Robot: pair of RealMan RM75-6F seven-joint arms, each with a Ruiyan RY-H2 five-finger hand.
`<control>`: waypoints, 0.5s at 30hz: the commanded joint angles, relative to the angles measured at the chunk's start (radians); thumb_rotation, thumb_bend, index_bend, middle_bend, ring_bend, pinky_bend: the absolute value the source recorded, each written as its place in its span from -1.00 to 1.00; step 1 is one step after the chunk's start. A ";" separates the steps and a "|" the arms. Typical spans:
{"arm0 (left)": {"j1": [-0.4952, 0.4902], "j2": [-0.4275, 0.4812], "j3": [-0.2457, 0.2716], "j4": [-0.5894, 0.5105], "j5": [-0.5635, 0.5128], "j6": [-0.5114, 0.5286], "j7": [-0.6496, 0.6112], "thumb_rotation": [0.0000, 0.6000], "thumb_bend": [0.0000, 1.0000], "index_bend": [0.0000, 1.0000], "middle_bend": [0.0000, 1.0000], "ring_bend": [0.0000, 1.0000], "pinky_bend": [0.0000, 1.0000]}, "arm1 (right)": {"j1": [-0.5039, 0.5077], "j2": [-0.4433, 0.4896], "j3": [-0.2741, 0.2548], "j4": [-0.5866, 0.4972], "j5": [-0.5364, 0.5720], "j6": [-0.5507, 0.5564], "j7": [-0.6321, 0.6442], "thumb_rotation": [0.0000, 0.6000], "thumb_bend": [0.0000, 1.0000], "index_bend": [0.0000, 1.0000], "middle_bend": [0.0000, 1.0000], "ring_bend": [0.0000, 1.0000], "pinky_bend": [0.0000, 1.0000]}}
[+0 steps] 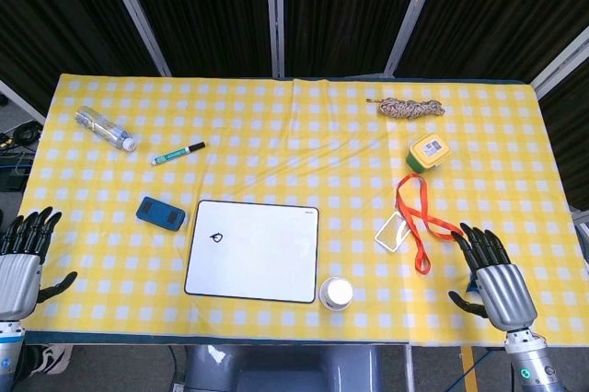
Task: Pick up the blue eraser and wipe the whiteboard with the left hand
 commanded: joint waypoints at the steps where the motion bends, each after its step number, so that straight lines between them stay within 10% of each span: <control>1: 0.000 0.001 0.001 -0.001 0.001 0.000 0.000 1.00 -0.67 -1.00 -1.00 -1.00 -1.00 | 0.000 0.000 -0.001 0.001 0.000 -0.001 0.000 1.00 -0.87 -1.00 -1.00 -1.00 -1.00; 15: -0.003 0.002 0.004 -0.002 0.005 -0.006 0.008 1.00 -0.67 -1.00 -1.00 -1.00 -1.00 | 0.000 0.001 0.003 0.002 0.002 0.003 0.004 1.00 -0.87 -1.00 -1.00 -1.00 -1.00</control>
